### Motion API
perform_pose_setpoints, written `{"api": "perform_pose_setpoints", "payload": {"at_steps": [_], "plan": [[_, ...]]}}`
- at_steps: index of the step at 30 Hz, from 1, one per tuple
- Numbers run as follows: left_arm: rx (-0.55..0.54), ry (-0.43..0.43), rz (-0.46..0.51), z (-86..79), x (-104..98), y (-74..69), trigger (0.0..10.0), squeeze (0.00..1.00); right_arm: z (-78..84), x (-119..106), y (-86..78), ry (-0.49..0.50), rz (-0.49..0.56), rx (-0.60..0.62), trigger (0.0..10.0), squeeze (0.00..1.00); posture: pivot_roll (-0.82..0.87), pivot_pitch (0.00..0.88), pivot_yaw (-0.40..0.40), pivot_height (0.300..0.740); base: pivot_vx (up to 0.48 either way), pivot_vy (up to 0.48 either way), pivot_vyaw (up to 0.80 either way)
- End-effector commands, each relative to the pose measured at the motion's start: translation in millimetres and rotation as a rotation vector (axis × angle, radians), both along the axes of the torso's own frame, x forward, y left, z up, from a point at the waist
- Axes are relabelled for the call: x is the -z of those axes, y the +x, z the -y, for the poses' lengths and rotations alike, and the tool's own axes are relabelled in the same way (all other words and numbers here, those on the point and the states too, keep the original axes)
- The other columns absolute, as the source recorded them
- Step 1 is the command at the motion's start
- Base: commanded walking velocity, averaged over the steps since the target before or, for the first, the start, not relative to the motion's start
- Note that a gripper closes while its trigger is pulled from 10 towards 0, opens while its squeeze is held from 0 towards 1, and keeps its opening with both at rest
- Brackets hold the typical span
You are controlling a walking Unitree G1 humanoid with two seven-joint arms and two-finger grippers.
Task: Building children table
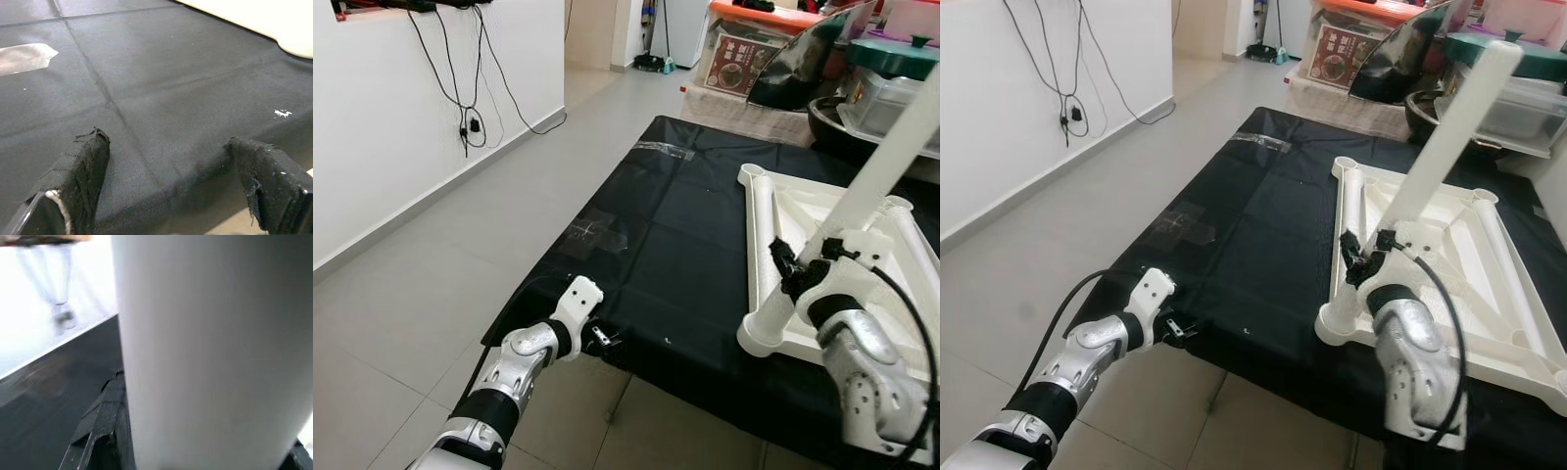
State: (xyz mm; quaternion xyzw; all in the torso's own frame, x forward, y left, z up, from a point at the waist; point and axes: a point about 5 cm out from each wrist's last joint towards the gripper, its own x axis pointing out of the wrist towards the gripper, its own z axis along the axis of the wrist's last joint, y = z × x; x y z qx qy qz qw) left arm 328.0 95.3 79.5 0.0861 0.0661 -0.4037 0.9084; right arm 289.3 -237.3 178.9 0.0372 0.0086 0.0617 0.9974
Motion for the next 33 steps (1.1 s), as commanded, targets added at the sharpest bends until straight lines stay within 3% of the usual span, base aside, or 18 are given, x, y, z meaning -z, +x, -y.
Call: {"api": "perform_pose_setpoints", "payload": {"at_steps": [1, 2, 3, 5, 9, 10, 11, 14, 15, 16, 17, 18, 20, 24, 25, 28, 29, 33], "plan": [[0.001, 0.008, -0.007, -0.3, 2.0, -1.1, 10.0, 0.0, -13.7, 24.3, 2.4, 0.037, -0.09, -0.125, 10.0, 0.0, 0.15, 0.0, -0.132, 0.74, 0.0, 0.0, 0.0], [-0.003, 0.01, -0.004, -1.6, 1.1, 0.0, 10.0, 0.0, -15.6, 31.3, 5.2, 0.036, -0.118, -0.143, 6.9, 0.0, 0.15, 0.0, -0.133, 0.74, 0.0, 0.0, 0.0], [-0.007, 0.013, -0.001, -2.7, 0.5, 0.8, 10.0, 0.0, -16.1, 37.6, 11.0, 0.054, -0.147, -0.094, 1.5, 0.0, 0.15, 0.0, -0.134, 0.74, 0.0, 0.0, 0.0], [-0.014, 0.014, 0.002, -4.2, -0.3, 1.7, 10.0, 0.0, -8.2, 46.1, 21.5, 0.116, -0.214, 0.094, 0.0, 0.0, 0.16, 0.0, -0.137, 0.74, 0.0, 0.0, 0.0], [-0.018, 0.012, 0.003, -4.8, -0.8, 2.0, 10.0, 0.0, -0.9, 50.4, 24.9, 0.155, -0.251, 0.232, 0.0, 0.0, 0.16, 0.0, -0.136, 0.74, 0.0, 0.0, 0.0], [-0.015, 0.011, 0.002, -5.2, 0.2, -0.1, 10.0, 0.0, 26.8, 62.5, 6.9, 0.283, -0.3, 0.736, 0.0, 0.0, 0.16, 0.0, -0.128, 0.74, 0.0, 0.0, 0.0], [-0.011, 0.014, 0.0, -5.6, 1.4, -1.5, 10.0, 0.0, 33.5, 66.2, -10.1, 0.302, -0.303, 0.925, 0.0, 0.0, 0.16, 0.0, -0.127, 0.74, 0.0, 0.0, 0.0], [-0.008, 0.024, -0.002, -7.0, 2.9, -2.6, 10.0, 0.0, 31.5, 63.6, -35.0, 0.286, -0.278, 1.082, 0.0, 0.0, 0.17, 0.0, -0.128, 0.74, 0.0, 0.0, 0.0], [-0.01, 0.025, -0.002, -8.4, 2.0, -1.6, 10.0, 0.0, 22.5, 57.2, -40.5, 0.28, -0.249, 1.059, 0.0, 0.0, 0.15, 0.0, -0.118, 0.74, 0.0, 0.0, 0.0], [-0.012, 0.024, -0.002, -9.3, 1.1, -0.6, 10.0, 0.0, 12.2, 52.0, -43.0, 0.286, -0.222, 1.006, 3.0, 0.0, 0.15, 0.0, -0.112, 0.74, 0.0, 0.0, 0.0], [-0.012, 0.024, -0.002, -9.3, 1.1, -0.6, 10.0, 0.0, 12.2, 52.0, -43.0, 0.286, -0.222, 1.006, 3.0, 0.0, 0.15, 0.0, -0.112, 0.74, 0.0, 0.0, 0.0], [-0.011, 0.025, -0.001, -9.8, 0.4, 0.2, 10.0, 0.0, 2.1, 48.4, -42.7, 0.311, -0.203, 0.934, 10.0, 0.0, 0.14, 0.0, -0.105, 0.74, 0.0, 0.0, 0.0], [-0.004, 0.029, -0.003, -8.4, 0.6, 0.6, 10.0, 0.0, -20.9, 40.8, -34.8, 0.367, -0.173, 0.738, 10.0, 0.0, 0.12, 0.0, -0.096, 0.74, 0.0, 0.0, 0.0], [0.0, 0.029, -0.005, -7.2, 0.9, 0.5, 10.0, 0.0, -30.1, 36.3, -31.6, 0.372, -0.152, 0.646, 10.0, 0.0, 0.12, 0.0, -0.095, 0.74, 0.0, 0.0, 0.0], [0.008, 0.028, -0.005, -3.6, 1.0, 0.5, 10.0, 0.0, -35.6, 27.5, -28.4, 0.344, -0.099, 0.54, 10.0, 0.82, 0.12, 0.0, -0.095, 0.74, 0.0, 0.0, 0.0], [0.015, 0.018, -0.001, 1.6, -1.3, 1.5, 10.0, 0.0, -39.4, 14.1, -20.4, 0.295, -0.049, 0.357, 10.0, 0.75, 0.13, 0.0, -0.099, 0.74, 0.0, 0.0, 0.0], [0.011, 0.015, 0.002, 1.0, -2.5, 2.4, 10.0, 0.0, -28.6, -1.7, -11.4, 0.255, 0.002, 0.094, 10.0, 0.0, 0.13, 0.0, -0.104, 0.74, 0.0, 0.0, 0.0], [0.003, 0.019, 0.001, -3.0, -2.1, 2.8, 10.0, 0.0, -18.7, -11.0, -12.6, 0.107, 0.053, -0.14, 10.0, 0.0, 0.14, 0.0, -0.111, 0.74, 0.0, 0.0, 0.0]]}}
